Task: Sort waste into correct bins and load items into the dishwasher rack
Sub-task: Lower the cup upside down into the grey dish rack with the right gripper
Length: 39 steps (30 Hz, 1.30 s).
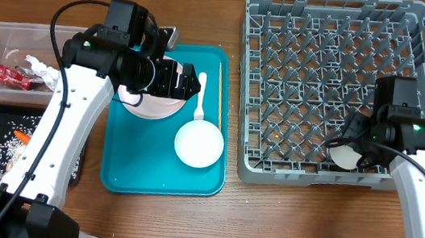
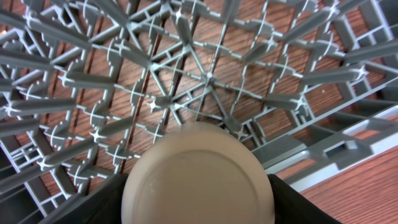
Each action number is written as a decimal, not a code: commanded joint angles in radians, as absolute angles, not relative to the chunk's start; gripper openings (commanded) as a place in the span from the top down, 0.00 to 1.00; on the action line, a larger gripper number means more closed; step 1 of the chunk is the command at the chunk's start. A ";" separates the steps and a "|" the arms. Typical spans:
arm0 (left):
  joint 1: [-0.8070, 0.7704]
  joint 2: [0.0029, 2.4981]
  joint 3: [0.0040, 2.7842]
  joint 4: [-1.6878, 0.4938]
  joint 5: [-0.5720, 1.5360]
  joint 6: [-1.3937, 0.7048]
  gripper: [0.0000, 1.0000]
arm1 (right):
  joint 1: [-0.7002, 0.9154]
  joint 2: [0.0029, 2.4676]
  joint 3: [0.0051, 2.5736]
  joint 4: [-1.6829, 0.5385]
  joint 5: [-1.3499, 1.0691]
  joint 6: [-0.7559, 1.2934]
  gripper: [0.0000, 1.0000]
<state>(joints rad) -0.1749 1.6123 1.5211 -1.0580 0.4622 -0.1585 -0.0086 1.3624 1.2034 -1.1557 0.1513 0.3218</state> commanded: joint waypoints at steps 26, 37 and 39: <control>-0.175 1.609 1.525 -1.057 0.456 -0.158 0.00 | -0.010 1.358 1.118 -1.071 0.103 0.329 0.60; -0.175 1.609 1.525 -1.058 0.456 -0.158 0.00 | -0.010 1.358 1.048 -1.001 0.100 0.330 0.54; -0.175 1.609 1.525 -1.058 0.456 -0.158 0.00 | -0.010 1.358 1.048 -1.000 0.099 0.330 0.48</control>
